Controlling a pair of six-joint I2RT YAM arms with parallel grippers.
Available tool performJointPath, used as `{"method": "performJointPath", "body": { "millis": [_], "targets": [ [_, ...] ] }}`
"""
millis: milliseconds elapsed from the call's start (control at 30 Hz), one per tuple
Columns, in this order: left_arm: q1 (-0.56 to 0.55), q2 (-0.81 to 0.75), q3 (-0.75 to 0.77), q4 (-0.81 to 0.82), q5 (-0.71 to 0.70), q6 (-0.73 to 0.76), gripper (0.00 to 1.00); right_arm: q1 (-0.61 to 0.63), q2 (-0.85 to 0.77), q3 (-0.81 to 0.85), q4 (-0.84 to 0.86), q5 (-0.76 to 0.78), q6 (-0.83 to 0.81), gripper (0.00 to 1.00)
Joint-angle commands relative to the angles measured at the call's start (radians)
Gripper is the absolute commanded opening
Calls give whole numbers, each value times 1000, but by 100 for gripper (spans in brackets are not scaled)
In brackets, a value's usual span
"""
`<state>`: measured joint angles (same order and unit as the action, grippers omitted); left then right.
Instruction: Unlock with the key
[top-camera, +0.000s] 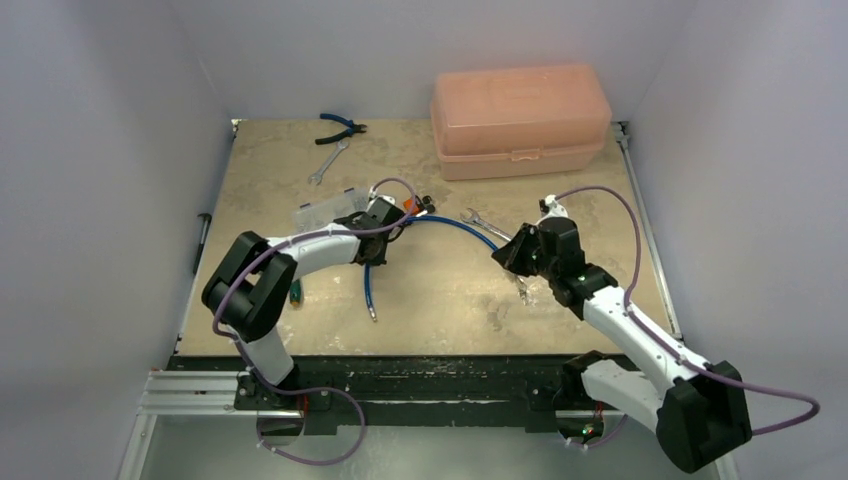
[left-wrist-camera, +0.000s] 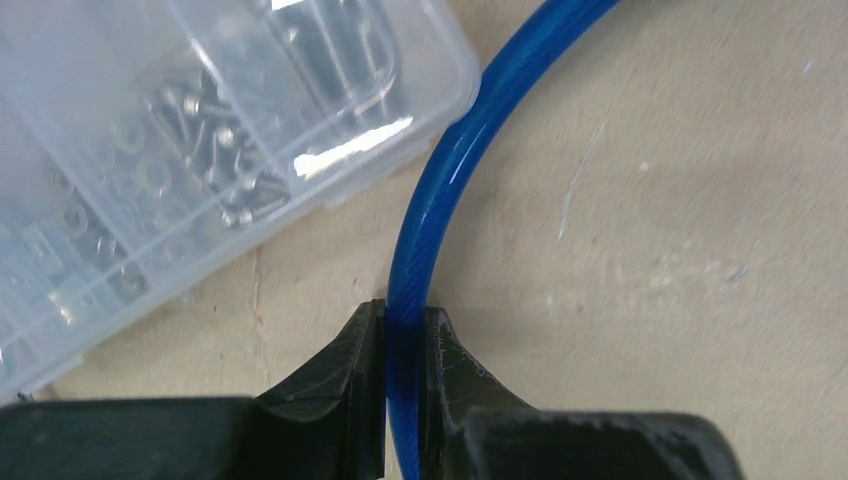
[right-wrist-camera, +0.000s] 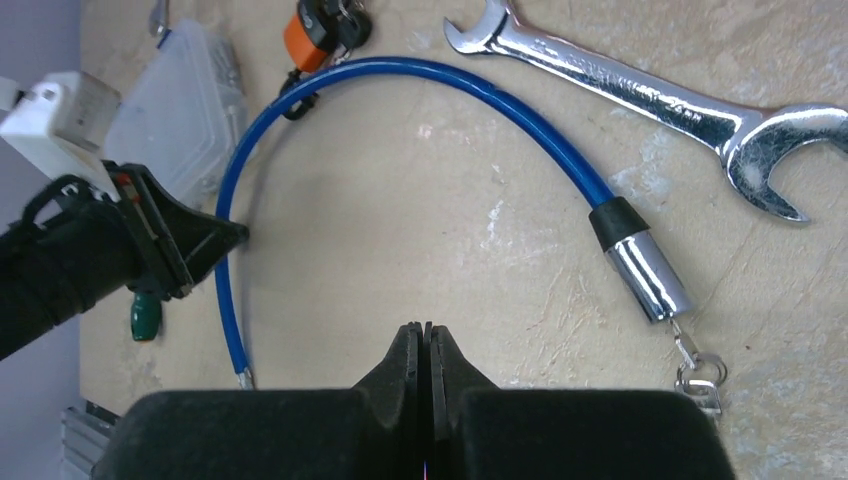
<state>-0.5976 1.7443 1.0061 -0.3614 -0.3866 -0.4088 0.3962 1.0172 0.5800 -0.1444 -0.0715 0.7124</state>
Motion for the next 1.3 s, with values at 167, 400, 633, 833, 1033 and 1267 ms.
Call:
{"method": "performJointPath", "body": {
  "millis": [167,400,633,833,1033,1267],
  "targets": [
    [-3,-88,-126,-101,45,-44,1,-5,-168,30,-82,-9,-55,29],
    [-3,-225,-128,-124,62,-66,84,-5,-279,98,-157,-2,-101,50],
    [-3,-472,-39,-194,83,-1,98,-4,-342,241,-202,7,-158,88],
    [-4,-703,58,-208,-22,112,99,-4,-369,376,-220,47,-221,99],
    [-4,-928,18,-56,-121,253,98,-4,-398,491,-254,150,-233,99],
    [-3,-1170,-230,184,-206,264,98,-5,-481,452,-259,186,-236,99]
  ]
}}
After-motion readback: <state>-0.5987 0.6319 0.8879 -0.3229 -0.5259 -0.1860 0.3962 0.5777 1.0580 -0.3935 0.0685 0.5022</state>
